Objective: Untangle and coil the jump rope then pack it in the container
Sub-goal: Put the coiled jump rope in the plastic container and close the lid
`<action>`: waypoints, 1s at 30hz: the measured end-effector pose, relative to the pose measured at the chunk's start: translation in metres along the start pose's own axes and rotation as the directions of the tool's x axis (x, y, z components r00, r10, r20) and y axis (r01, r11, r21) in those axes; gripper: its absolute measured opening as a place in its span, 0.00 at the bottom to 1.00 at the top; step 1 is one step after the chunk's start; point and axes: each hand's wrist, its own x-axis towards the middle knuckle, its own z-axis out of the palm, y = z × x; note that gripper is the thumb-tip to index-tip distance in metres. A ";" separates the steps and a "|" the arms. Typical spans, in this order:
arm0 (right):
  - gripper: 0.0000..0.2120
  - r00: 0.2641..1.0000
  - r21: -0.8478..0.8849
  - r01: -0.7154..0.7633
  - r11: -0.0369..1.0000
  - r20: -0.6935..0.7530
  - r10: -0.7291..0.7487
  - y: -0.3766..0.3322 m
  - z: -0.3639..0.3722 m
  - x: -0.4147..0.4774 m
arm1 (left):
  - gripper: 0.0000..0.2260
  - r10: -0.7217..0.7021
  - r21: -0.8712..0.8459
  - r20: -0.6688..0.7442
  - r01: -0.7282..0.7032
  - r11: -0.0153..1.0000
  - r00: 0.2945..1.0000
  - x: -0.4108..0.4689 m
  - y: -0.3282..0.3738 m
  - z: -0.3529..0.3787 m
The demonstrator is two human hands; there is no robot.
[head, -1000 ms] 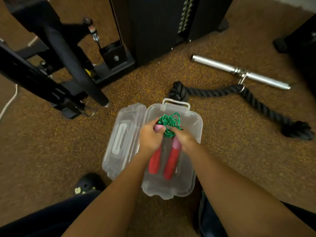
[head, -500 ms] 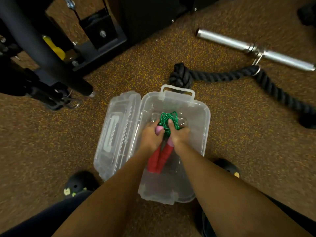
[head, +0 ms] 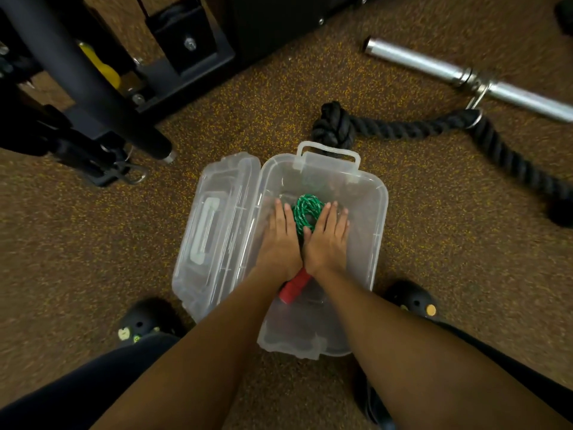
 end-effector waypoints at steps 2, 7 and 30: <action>0.31 0.999 0.090 -0.044 0.995 0.029 0.042 -0.004 -0.009 0.001 | 0.28 0.007 0.045 0.009 -0.008 0.999 1.000 -0.005 0.004 -0.004; 0.28 0.978 0.340 -0.083 0.937 -0.154 0.143 -0.024 -0.027 -0.016 | 0.24 0.120 -0.295 -0.188 -0.172 0.940 0.975 -0.037 0.025 -0.052; 0.37 0.992 0.463 -0.110 0.880 -0.002 0.126 -0.143 -0.071 -0.128 | 0.15 -0.319 -0.342 -0.320 0.206 0.917 0.892 -0.145 -0.055 -0.147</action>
